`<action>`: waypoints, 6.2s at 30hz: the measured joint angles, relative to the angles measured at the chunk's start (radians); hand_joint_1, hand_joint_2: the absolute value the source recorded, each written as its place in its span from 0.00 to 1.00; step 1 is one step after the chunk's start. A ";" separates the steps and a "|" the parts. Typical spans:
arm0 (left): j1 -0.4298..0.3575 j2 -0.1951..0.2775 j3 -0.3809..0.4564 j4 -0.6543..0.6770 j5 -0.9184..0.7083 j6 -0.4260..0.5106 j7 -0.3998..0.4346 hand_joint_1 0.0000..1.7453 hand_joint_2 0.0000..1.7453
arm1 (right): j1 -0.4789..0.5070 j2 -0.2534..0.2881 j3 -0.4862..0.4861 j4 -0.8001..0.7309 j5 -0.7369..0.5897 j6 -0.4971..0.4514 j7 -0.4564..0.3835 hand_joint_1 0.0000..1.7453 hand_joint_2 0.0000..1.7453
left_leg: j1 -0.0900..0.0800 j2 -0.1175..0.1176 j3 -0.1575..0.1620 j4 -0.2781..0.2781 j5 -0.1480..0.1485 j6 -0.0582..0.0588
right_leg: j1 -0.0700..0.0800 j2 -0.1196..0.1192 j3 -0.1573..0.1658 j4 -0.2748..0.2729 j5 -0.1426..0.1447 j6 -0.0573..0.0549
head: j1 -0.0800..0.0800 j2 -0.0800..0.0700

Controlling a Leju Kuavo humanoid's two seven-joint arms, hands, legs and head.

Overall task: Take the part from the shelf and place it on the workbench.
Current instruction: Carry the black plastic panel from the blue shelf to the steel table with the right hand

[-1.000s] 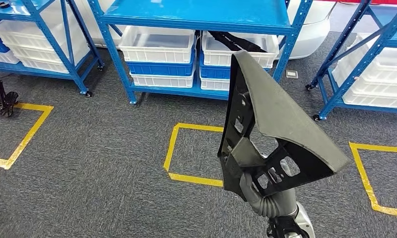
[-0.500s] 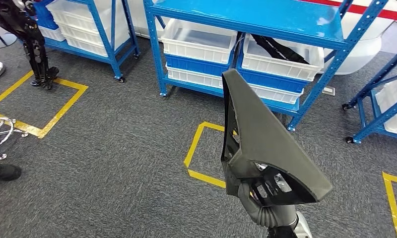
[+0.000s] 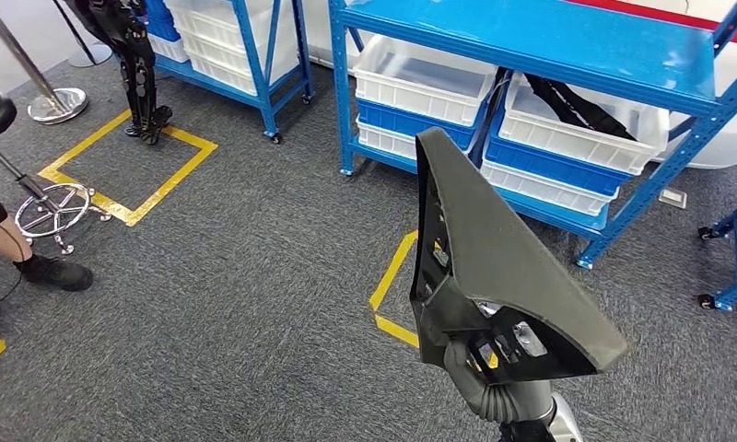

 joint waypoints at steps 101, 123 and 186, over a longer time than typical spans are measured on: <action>-0.005 -0.002 0.030 0.000 -0.051 -0.005 -0.031 0.00 1.00 | 0.051 0.034 -0.043 0.023 -0.061 -0.005 -0.040 1.00 1.00 | 0.004 -0.031 0.037 -0.099 0.029 0.040 | -0.006 0.039 -0.031 0.122 -0.104 0.050 | 0.009 0.000; -0.003 0.001 0.040 0.001 -0.058 -0.007 -0.017 0.00 1.00 | 0.048 0.044 -0.057 0.023 -0.067 0.003 -0.047 1.00 1.00 | 0.004 0.013 0.000 0.003 -0.008 -0.012 | -0.004 -0.011 0.014 0.011 -0.037 0.017 | -0.003 0.000; -0.004 -0.016 0.045 0.001 -0.073 -0.025 -0.018 0.00 1.00 | 0.039 0.068 -0.075 0.030 -0.080 0.024 -0.021 1.00 1.00 | -0.002 -0.031 0.004 0.007 -0.011 0.003 | -0.003 0.072 0.019 0.015 -0.047 0.006 | -0.003 0.000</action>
